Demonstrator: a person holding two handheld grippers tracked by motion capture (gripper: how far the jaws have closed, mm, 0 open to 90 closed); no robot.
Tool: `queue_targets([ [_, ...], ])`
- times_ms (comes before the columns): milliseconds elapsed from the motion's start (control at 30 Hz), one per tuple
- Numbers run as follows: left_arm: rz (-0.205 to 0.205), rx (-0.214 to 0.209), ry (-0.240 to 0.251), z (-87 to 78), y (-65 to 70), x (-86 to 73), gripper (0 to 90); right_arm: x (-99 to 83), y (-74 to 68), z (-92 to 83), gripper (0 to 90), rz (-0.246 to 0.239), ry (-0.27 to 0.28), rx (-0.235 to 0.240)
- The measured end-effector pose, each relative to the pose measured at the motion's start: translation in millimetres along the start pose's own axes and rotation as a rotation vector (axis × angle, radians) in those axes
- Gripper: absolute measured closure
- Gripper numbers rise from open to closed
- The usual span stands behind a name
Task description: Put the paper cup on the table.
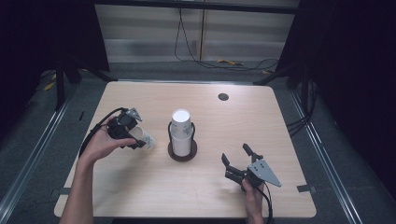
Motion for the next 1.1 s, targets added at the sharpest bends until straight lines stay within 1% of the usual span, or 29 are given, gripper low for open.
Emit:
queue_targets([
  [100, -0.003, -0.015, -0.01, 2.4, 0.5, -1.1, 21.9, 0.0, 0.0, 0.1, 12.6, 0.0, 0.0, 0.001],
  [167, -0.003, -0.011, -0.019, 3.1, 0.0, -2.1, 21.6, 0.0, 0.0, 0.1, 12.6, 0.0, 0.0, 0.001],
  [233, -0.013, 0.006, -0.017, 5.3, -0.9, -2.0, 21.3, -0.1, 0.2, -0.2, 12.6, -0.001, -0.001, -0.001],
  [267, -0.008, 0.009, -0.023, 6.8, -1.6, -2.3, 21.3, -0.1, 0.1, -0.3, 12.6, -0.002, -0.001, -0.002],
  [333, -0.011, 0.009, -0.023, 8.3, -1.1, -2.2, 21.0, -0.1, 0.2, -0.2, 12.6, -0.002, -0.001, -0.001],
  [367, -0.002, 0.006, -0.025, 9.7, -0.5, -1.8, 20.7, -0.1, 0.2, -0.2, 12.6, -0.002, -0.001, -0.001],
  [500, -0.001, 0.002, -0.027, 11.4, 0.5, -0.4, 20.6, -0.1, 0.2, -0.2, 12.6, -0.002, -0.001, -0.001],
  [533, -0.008, 0.005, -0.019, 13.3, 1.4, 0.9, 20.5, -0.1, 0.2, -0.2, 12.7, -0.002, -0.002, -0.001],
  [600, 0.003, -0.001, -0.024, 15.0, 1.9, 1.2, 20.2, 0.0, 0.1, 0.0, 12.6, -0.001, 0.0, 0.0],
  [667, -0.004, -0.004, -0.018, 17.9, 4.2, 1.8, 19.9, -0.1, 0.2, -0.2, 12.6, -0.001, -0.002, -0.001],
  [700, 0.009, -0.007, -0.029, 18.0, 3.7, 1.1, 19.9, -0.1, 0.2, -0.2, 12.6, -0.002, -0.001, -0.001],
  [767, 0.014, -0.009, -0.036, 18.3, 3.7, 0.8, 19.7, -0.1, 0.2, -0.2, 12.6, -0.002, -0.001, -0.001],
  [800, 0.015, -0.017, -0.028, 20.8, 5.6, 1.7, 19.4, -0.1, 0.2, -0.2, 12.6, -0.001, -0.002, -0.001],
  [833, 0.015, -0.017, -0.028, 20.8, 5.6, 1.7, 18.7, -0.1, 0.2, -0.2, 12.6, -0.001, -0.002, -0.001],
  [867, 0.006, -0.016, -0.021, 21.8, 6.3, 2.1, 18.7, 0.0, 0.0, 0.1, 12.6, 0.0, 0.001, 0.0],
  [967, 0.005, -0.015, -0.008, 23.0, 6.4, 2.5, 17.4, 0.0, -0.1, 0.0, 12.6, 0.001, 0.0, 0.0],
  [1000, 0.0, -0.012, 0.004, 23.8, 6.5, 3.1, 17.4, 0.0, 0.0, 0.0, 12.6, 0.001, 0.0, 0.0],
  [1033, 0.003, -0.015, 0.002, 23.6, 6.0, 2.7, 17.4, 0.0, 0.1, 0.0, 12.6, 0.0, 0.0, -0.001],
  [1067, -0.004, -0.009, 0.012, 24.4, 5.7, 3.1, 17.4, 0.0, -0.1, 0.1, 12.6, 0.001, 0.0, 0.001],
  [1100, -0.002, -0.008, 0.013, 24.0, 5.2, 3.0, 17.4, 0.0, 0.0, 0.0, 12.6, 0.001, 0.0, -0.001],
])
Point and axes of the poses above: each handheld gripper's, and its own axes: z roughly forward along the jaws, x roughly out of its top, y roughly to its right, the point moved 10 cm from there along z, roughly forward along the jaws, and after that the axes turned 13 degrees about y, right-handed, at the moved point
